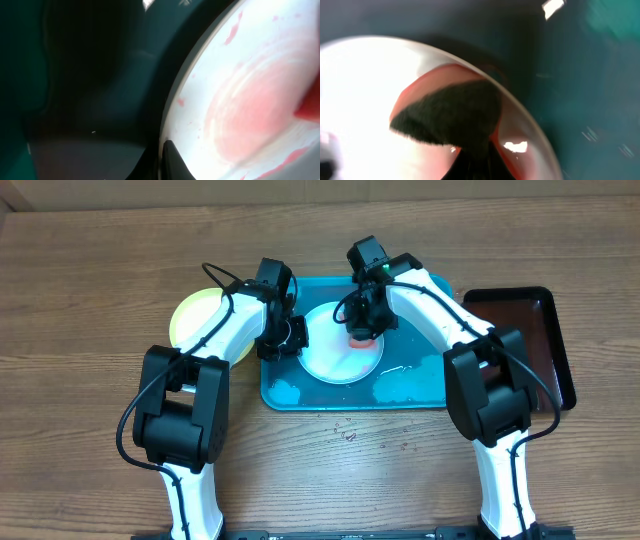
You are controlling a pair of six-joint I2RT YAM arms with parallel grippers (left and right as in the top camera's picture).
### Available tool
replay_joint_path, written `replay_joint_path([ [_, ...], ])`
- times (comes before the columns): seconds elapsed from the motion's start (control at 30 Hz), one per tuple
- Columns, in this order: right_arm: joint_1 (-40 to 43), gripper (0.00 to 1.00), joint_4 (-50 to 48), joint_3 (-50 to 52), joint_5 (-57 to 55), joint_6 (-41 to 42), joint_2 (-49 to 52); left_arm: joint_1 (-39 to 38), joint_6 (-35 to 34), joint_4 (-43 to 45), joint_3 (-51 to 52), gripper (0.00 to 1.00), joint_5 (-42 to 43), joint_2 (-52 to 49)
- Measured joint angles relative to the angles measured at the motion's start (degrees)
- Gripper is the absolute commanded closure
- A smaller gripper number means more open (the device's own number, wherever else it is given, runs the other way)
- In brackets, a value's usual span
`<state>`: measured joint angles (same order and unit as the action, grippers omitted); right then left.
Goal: Clean dirty plates on tray and stack at the side
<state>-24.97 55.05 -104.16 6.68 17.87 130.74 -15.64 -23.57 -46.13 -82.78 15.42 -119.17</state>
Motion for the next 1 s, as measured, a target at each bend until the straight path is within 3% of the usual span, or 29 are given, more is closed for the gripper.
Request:
replay_joint_path([
  [0.27, -2.9, 0.96, -4.0, 0.0, 10.8, -1.0, 0.2, 0.0, 0.0, -0.1, -0.1, 0.96, -0.2, 0.0],
  [0.53, -5.9, 0.96, 5.9, 0.0, 17.0, 0.7, 0.2, 0.0, 0.0, -0.2, -0.1, 0.96, -0.1, 0.0],
  [0.77, -3.8, 0.96, 13.9, 0.0, 10.3, 1.3, 0.3, 0.0, 0.2, -0.2, -0.1, 0.96, -0.1, 0.0],
  [1.0, -1.5, 0.96, 12.7, -0.1, 0.8, 0.6, 0.3, 0.0, 0.2, 0.0, -0.1, 0.96, 0.3, 0.0],
])
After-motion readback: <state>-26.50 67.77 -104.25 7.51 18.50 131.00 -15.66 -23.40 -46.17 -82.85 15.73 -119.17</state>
